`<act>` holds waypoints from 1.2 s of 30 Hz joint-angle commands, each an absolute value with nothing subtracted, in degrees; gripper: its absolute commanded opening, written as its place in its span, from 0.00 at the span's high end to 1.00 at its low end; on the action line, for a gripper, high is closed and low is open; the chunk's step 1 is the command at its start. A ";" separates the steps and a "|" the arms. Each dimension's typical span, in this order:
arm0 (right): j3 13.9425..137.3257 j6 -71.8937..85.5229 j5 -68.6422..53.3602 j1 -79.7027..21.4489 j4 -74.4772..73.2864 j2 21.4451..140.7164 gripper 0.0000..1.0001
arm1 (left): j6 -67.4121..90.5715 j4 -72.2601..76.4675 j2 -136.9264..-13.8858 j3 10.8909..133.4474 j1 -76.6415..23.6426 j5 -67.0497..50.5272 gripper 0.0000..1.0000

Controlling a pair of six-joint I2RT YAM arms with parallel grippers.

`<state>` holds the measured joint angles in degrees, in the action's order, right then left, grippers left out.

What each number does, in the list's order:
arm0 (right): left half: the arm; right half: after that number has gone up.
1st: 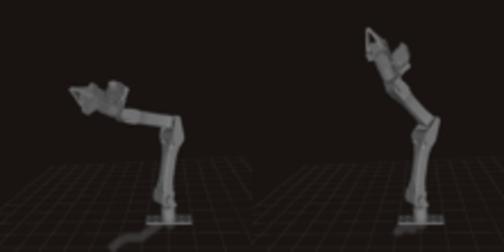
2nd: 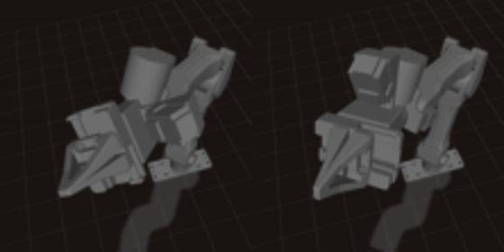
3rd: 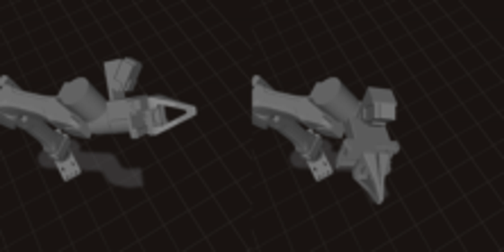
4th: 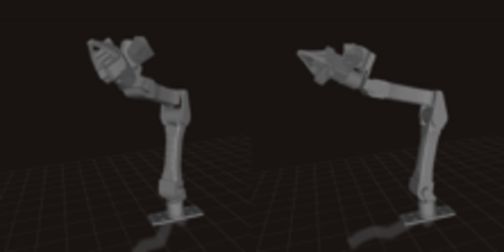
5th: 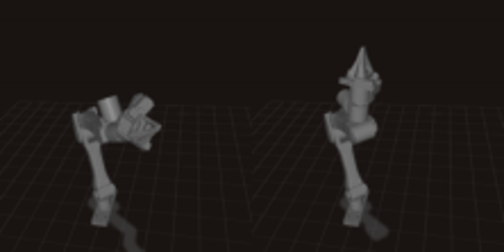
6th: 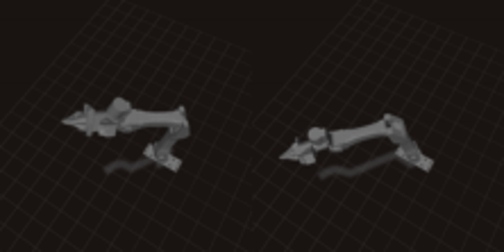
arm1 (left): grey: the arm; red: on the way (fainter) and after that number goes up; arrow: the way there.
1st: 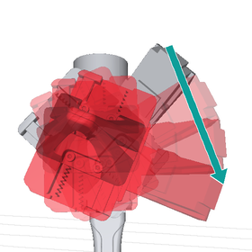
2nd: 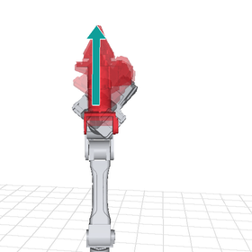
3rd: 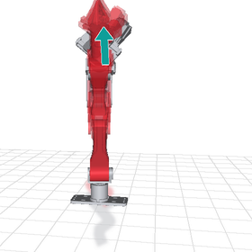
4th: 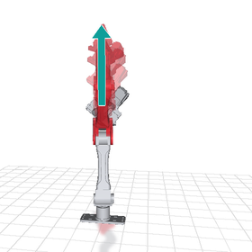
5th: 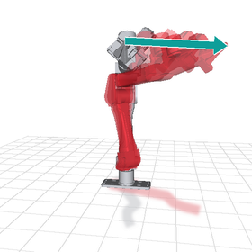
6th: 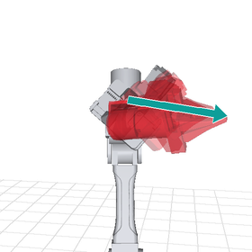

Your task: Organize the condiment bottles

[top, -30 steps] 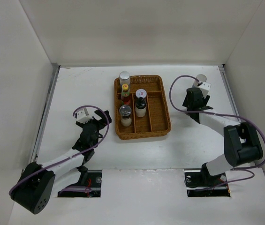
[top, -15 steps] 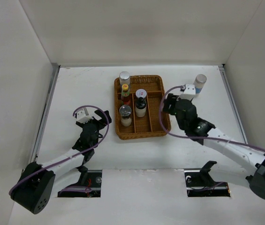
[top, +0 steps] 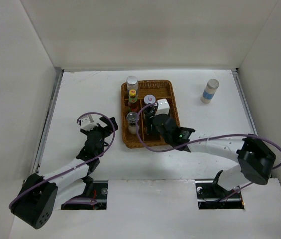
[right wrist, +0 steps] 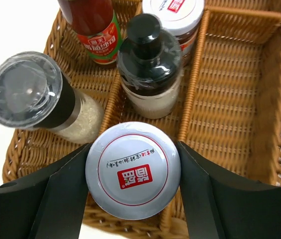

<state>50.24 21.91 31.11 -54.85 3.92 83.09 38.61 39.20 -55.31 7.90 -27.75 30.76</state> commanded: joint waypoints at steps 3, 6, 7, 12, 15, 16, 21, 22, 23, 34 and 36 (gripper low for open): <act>54.58 21.71 32.95 -55.24 14.50 87.09 0.46 | 39.20 41.22 -54.67 9.67 -27.55 30.15 0.00; 54.75 20.75 34.01 -55.24 14.68 89.38 0.43 | 39.29 41.40 -55.11 9.58 -27.29 30.15 0.00; 54.93 20.13 34.10 -55.24 14.76 89.91 0.42 | 39.29 41.22 -55.19 9.67 -27.29 30.06 0.00; 55.63 18.55 33.58 -55.24 13.98 89.13 0.20 | 39.37 41.66 -55.81 9.67 -27.29 30.06 0.00; 54.85 17.67 32.96 -53.75 13.89 85.62 0.08 | 39.46 41.40 -55.46 9.76 -27.38 29.71 0.00; 54.32 17.67 32.96 -53.13 13.80 83.78 0.05 | 39.46 41.48 -55.02 9.67 -27.38 29.71 0.00; 52.30 17.84 33.75 -45.77 14.15 75.60 0.02 | 39.55 41.40 -55.28 9.67 -27.20 29.71 0.00; 52.12 18.28 34.71 -42.87 14.24 74.54 0.02 | 39.55 41.40 -55.20 9.67 -27.46 29.71 0.00; 51.86 18.37 36.20 -40.06 14.85 73.92 0.02 | 39.55 41.57 -55.11 9.67 -27.55 29.79 0.00; 60.80 14.33 37.63 -11.39 10.74 84.00 0.00 | 39.73 41.49 -55.98 9.75 -27.11 29.53 0.00; 63.53 14.67 34.21 -8.76 8.97 87.70 0.00 | 39.81 41.57 -55.90 9.76 -27.20 29.09 0.00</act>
<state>58.67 15.62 38.20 -10.76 10.83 84.75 39.09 39.18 -55.86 7.90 -27.49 30.06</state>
